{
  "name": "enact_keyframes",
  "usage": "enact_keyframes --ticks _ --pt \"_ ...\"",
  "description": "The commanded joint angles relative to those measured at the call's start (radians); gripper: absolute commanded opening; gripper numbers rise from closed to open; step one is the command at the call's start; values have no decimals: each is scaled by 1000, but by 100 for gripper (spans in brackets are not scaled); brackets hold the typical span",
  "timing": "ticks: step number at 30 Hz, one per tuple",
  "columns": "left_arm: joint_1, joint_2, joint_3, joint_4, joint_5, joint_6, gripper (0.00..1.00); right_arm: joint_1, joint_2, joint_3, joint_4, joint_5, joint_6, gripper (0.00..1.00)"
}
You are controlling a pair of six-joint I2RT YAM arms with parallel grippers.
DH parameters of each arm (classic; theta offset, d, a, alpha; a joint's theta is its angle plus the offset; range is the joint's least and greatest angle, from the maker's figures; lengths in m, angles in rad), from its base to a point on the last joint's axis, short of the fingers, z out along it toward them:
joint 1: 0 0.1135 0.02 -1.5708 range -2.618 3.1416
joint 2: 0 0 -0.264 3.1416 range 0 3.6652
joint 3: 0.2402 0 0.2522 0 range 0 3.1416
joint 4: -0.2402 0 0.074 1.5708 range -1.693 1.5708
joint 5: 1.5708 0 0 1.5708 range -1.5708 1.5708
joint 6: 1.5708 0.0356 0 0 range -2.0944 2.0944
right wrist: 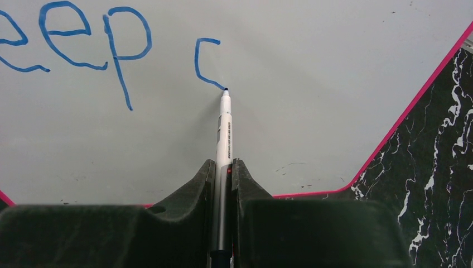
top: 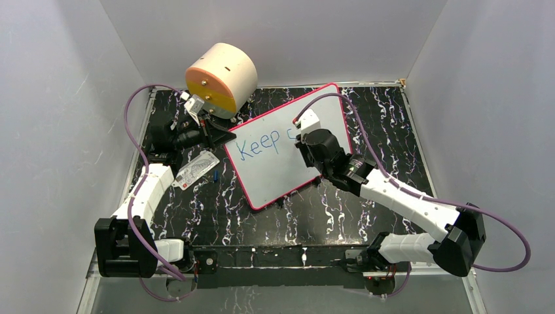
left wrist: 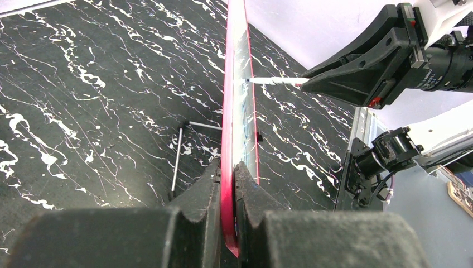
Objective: Write a sentence on the whiteboard
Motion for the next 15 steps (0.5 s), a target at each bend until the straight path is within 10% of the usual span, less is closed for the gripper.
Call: enact_keyframes --ticks 1,15 --pt "-25 15 -12 -61 45 114 0 -3 -55 -11 72 36 9 0" --pt "-25 14 -11 -62 46 114 0 -19 -60 26 203 2 -43 0"
